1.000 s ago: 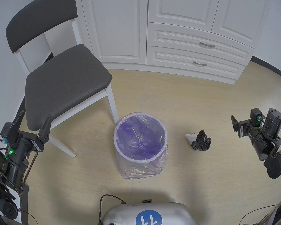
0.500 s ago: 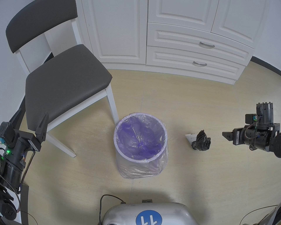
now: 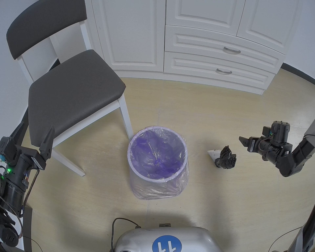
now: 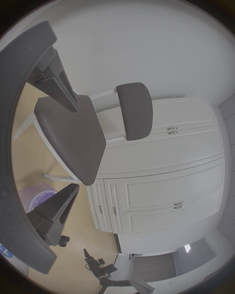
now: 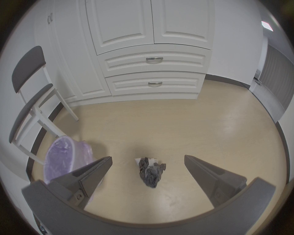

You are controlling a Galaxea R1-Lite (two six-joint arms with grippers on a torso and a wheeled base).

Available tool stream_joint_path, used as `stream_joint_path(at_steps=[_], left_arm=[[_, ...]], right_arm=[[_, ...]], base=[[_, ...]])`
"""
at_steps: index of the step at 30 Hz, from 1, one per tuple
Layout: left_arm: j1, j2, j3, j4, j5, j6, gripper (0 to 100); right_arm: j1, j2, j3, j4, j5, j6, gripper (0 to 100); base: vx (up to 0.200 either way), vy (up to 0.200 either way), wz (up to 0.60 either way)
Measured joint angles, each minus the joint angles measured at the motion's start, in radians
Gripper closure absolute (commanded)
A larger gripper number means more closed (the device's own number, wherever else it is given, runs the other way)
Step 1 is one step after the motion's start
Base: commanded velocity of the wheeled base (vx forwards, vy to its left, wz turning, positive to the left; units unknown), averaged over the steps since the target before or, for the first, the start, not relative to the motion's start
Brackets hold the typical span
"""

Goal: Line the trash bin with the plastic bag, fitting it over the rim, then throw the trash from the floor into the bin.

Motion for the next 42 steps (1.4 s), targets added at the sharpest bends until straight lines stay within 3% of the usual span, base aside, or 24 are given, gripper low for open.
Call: stream_joint_path(at_steps=[9, 16, 24, 42], left_arm=[[0.001, -0.004, 0.004, 0.0, -0.001, 0.015, 0], [0.0, -0.009, 0.012, 0.0, -0.001, 0.029, 0], [0.0, -0.012, 0.014, 0.0, -0.001, 0.03, 0], [-0.003, -0.013, 0.02, 0.0, -0.001, 0.031, 0]], right_arm=[[-0.008, 0.266, -0.077, -0.17, 0.015, 0.063, 0], [0.028, 0.361, -0.113, -0.211, 0.008, 0.105, 0], [0.051, 0.436, -0.174, -0.234, -0.079, 0.111, 0], [0.074, 0.604, -0.329, -0.35, -0.143, 0.114, 0]], base=[[0.0, 0.0, 0.0], [0.0, 0.0, 0.0], [0.0, 0.0, 0.0], [0.0, 0.0, 0.0]])
